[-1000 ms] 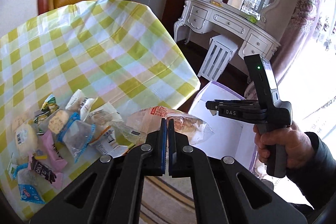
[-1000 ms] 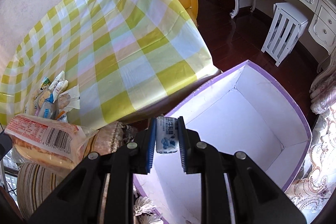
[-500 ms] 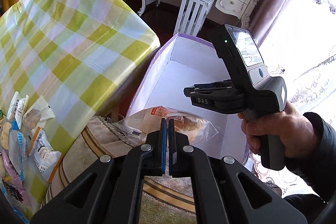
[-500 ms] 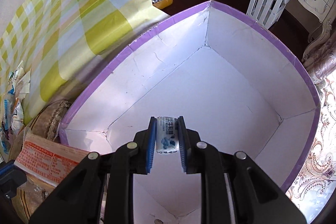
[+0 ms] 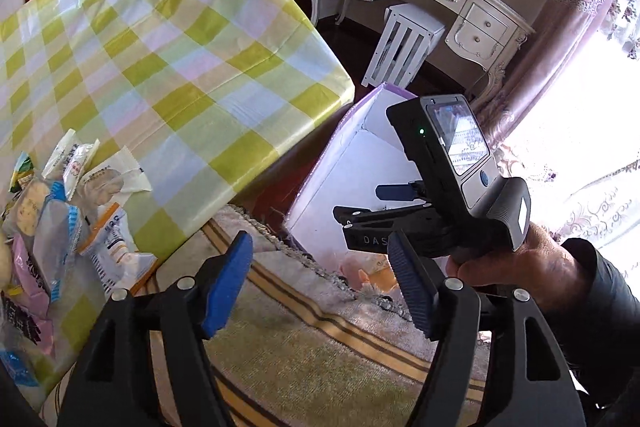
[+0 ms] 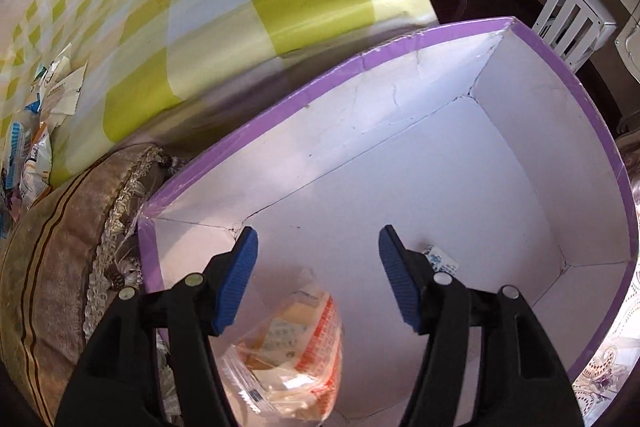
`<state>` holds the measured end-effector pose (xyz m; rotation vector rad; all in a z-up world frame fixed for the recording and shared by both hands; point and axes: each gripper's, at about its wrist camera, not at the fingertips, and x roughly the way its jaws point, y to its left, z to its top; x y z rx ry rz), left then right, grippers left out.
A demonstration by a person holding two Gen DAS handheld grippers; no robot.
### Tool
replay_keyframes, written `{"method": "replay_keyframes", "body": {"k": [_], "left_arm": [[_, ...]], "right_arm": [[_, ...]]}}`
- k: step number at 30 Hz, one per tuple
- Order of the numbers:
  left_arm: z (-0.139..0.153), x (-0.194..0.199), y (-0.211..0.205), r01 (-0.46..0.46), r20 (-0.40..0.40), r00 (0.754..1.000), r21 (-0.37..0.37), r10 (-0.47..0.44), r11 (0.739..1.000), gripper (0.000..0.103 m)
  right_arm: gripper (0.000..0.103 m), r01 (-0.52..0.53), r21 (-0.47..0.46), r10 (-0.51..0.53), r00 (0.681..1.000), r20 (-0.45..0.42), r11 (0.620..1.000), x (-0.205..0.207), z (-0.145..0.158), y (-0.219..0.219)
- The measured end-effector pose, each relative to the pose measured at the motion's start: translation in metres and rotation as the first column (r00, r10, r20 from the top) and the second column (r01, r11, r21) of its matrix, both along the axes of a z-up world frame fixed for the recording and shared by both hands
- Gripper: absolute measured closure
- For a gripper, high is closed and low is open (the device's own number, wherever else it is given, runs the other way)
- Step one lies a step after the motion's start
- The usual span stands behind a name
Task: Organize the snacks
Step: 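Open both tools to drop the white packet and bread bag into the box, then grasp the blue cartoon bag with the left tool while the right tool grasps the white-orange wrapper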
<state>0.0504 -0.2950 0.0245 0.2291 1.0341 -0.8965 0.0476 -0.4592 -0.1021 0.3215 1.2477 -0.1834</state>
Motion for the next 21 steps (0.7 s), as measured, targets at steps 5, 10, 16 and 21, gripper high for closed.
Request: {"method": "replay_keyframes", "body": {"k": [5, 10, 16, 21], "left_arm": [[0.010, 0.007, 0.067, -0.173, 0.003, 0.985, -0.030, 0.173, 0.985, 0.027], [0.013, 0.009, 0.131, -0.337, 0.008, 0.941, -0.035, 0.338, 0.941, 0.025], [0.006, 0.011, 0.190, -0.480, -0.013, 0.877, -0.040, 0.480, 0.877, 0.024], [0.004, 0.011, 0.220, -0.555, -0.012, 0.832, -0.049, 0.555, 0.830, 0.023]], "right_arm": [[0.040, -0.082, -0.005, 0.082, 0.997, 0.004, 0.997, 0.025, -0.005, 0.029], [0.041, -0.086, -0.038, 0.087, 0.996, 0.011, 0.996, 0.043, -0.002, 0.032], [0.045, -0.094, -0.068, 0.095, 0.995, 0.009, 0.993, 0.054, 0.006, 0.041], [0.032, -0.068, -0.073, 0.070, 0.997, 0.021, 0.995, 0.049, 0.021, 0.044]]}}
